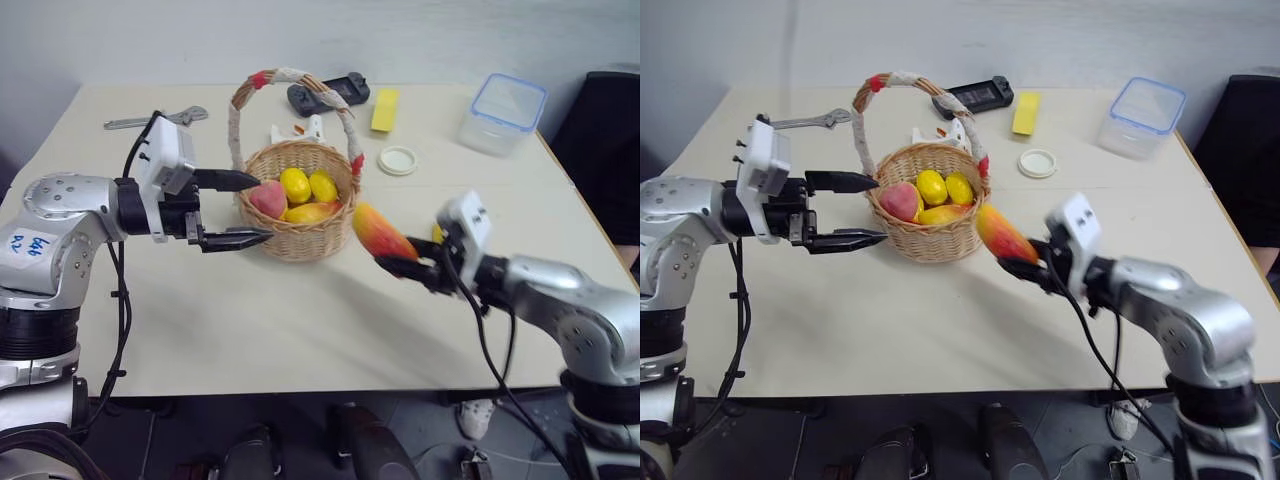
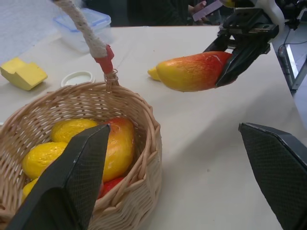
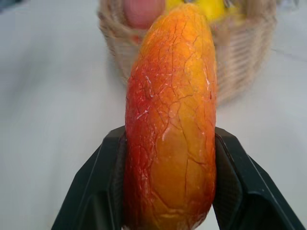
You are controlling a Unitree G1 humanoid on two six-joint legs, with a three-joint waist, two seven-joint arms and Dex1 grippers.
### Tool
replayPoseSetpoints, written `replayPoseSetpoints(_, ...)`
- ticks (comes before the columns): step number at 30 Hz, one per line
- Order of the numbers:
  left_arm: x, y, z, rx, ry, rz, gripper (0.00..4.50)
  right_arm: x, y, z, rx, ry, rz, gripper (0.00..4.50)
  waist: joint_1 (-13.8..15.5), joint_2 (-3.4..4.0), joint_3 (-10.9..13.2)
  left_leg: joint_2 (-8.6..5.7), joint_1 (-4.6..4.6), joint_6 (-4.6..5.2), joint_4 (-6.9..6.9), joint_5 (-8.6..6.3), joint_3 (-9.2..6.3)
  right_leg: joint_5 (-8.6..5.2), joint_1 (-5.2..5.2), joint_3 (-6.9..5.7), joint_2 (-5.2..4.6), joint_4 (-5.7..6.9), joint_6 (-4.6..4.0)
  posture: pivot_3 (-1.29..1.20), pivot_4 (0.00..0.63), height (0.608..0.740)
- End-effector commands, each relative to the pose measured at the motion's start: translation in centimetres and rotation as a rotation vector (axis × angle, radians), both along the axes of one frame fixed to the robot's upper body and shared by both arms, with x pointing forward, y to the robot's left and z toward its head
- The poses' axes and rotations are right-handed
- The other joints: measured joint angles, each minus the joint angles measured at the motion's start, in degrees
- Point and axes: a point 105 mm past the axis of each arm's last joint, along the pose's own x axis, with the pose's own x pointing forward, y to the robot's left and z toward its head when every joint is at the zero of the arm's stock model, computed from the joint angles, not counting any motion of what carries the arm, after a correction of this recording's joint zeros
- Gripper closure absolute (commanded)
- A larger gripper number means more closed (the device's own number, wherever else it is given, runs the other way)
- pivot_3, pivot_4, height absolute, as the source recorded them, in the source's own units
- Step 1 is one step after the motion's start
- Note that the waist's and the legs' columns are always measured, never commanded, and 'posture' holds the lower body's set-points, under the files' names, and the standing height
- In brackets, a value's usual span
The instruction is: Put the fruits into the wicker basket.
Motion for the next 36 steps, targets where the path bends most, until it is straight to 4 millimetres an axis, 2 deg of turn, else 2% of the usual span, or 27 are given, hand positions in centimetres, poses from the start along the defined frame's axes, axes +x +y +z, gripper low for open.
replayPoseSetpoints(1, -0.7, -0.5, 1.2, -0.006, -0.052, -0.017, 0.00, 1.4, 2.4, 1.9, 0.013, -0.041, 0.023, 2.68, 0.1, 0.00, 0.0, 0.00, -0.01, -0.02, -0.02, 0.02, -0.03, 0.00, 0.00, -0.01, 0.00, 0.00, 0.00, 0.00, 0.150, 0.740)
replayPoseSetpoints(4, -0.7, -0.6, 1.4, -0.012, -0.065, -0.014, 0.00, 4.0, 4.7, 3.1, 0.027, -0.042, -0.008, 2.68, -0.1, 0.00, 0.0, -0.03, -0.06, -0.16, -0.02, 0.07, -0.01, 0.02, -0.05, -0.01, -0.03, 0.01, -0.03, 0.00, 0.150, 0.740)
replayPoseSetpoints(9, -0.7, -0.8, 1.5, -0.025, -0.071, -0.007, 0.00, 6.7, 6.4, 2.9, 0.020, -0.027, -0.044, 2.68, 0.2, 0.00, 0.0, -0.02, -0.23, -0.13, 0.01, -0.04, 0.01, -0.02, -0.14, -0.02, -0.07, -0.09, -0.03, 0.00, 0.150, 0.740)
replayPoseSetpoints(13, -0.7, -1.1, 1.4, -0.030, -0.071, -0.006, 0.00, 7.1, 6.7, 2.5, 0.028, -0.027, -0.030, 1.41, 0.6, 0.01, 0.0, -0.02, -0.56, -0.04, 0.11, -0.18, 0.04, -0.05, -0.36, -0.02, -0.10, -0.18, 0.02, 0.00, 0.150, 0.740)
replayPoseSetpoints(15, -0.7, -1.2, 1.4, -0.037, -0.071, -0.009, 0.00, 6.6, 6.6, 2.7, 0.041, -0.029, -0.018, 0.76, 0.8, 0.01, 0.0, -0.01, -0.83, -0.03, 0.22, -0.19, 0.04, -0.05, -0.60, -0.03, -0.11, -0.12, 0.02, 0.00, 0.150, 0.740)
replayPoseSetpoints(17, -0.7, -1.3, 1.4, -0.042, -0.069, -0.013, 0.00, 5.2, 6.0, 3.3, 0.062, -0.034, 0.031, 0.20, 1.0, 0.01, 0.0, -0.01, -1.01, -0.03, 0.31, -0.19, 0.12, -0.05, -0.85, -0.03, -0.13, 0.02, 0.02, 0.00, 0.150, 0.740)
replayPoseSetpoints(19, -0.7, -1.4, 1.3, -0.042, -0.063, -0.022, 0.00, 3.5, 5.1, 3.9, 0.071, -0.039, 0.079, 0.03, 1.1, 0.01, 0.0, 0.01, -1.03, -0.09, 0.31, -0.16, 0.13, -0.05, -0.93, -0.03, -0.12, 0.12, 0.02, 0.00, 0.150, 0.740)
replayPoseSetpoints(23, -0.8, -1.7, 1.0, -0.041, -0.050, -0.053, 0.00, 0.1, 1.1, 4.4, 0.063, -0.043, 0.088, 0.03, 1.3, 0.00, 0.0, 0.00, -1.01, -0.10, 0.40, -0.15, 0.12, -0.05, -0.89, -0.03, -0.13, 0.19, 0.02, 0.00, 0.150, 0.740)
replayPoseSetpoints(26, -0.7, -2.1, 1.0, -0.046, -0.039, -0.080, 0.00, -2.4, -4.1, 3.6, 0.017, -0.012, -0.008, 0.03, 2.0, 0.00, 0.0, -0.03, -1.00, -0.06, 0.44, -0.15, 0.02, -0.05, -0.78, -0.05, -0.14, 0.13, 0.03, 0.00, 0.150, 0.740)
replayPoseSetpoints(29, -0.4, -2.3, 0.7, -0.038, -0.024, -0.102, 0.00, -5.0, -10.9, 1.0, -0.064, 0.058, -0.200, 0.03, 2.8, 0.01, 0.0, -0.05, -0.90, 0.02, 0.43, -0.19, -0.05, -0.03, -0.57, -0.07, -0.12, -0.07, 0.07, 0.00, 0.150, 0.740)
replayPoseSetpoints(31, -0.2, -2.4, 0.4, -0.029, -0.015, -0.114, 0.00, -6.4, -14.0, 0.0, -0.103, 0.086, -0.298, 0.03, 2.9, 0.01, 0.0, -0.07, -0.74, 0.05, 0.41, -0.24, -0.15, -0.05, -0.34, -0.14, -0.09, -0.20, 0.11, 0.00, 0.150, 0.740)
replayPoseSetpoints(34, 0.0, -2.4, 0.5, -0.027, -0.012, -0.127, 0.00, -8.5, -17.8, -0.6, -0.121, 0.107, -0.394, 0.03, 2.5, 0.01, 0.0, -0.08, -0.45, 0.13, 0.42, -0.28, -0.04, -0.06, -0.07, -0.07, -0.09, -0.23, 0.21, 0.00, 0.150, 0.740)
replayPoseSetpoints(36, 0.1, -2.4, 0.6, -0.026, -0.013, -0.133, 0.00, -9.5, -19.5, -0.7, -0.151, 0.096, -0.434, 0.03, 2.2, 0.01, 0.0, -0.08, -0.28, 0.40, 0.41, -0.44, -0.03, -0.10, 0.06, -0.04, -0.06, -0.23, 0.27, 0.00, 0.150, 0.740)
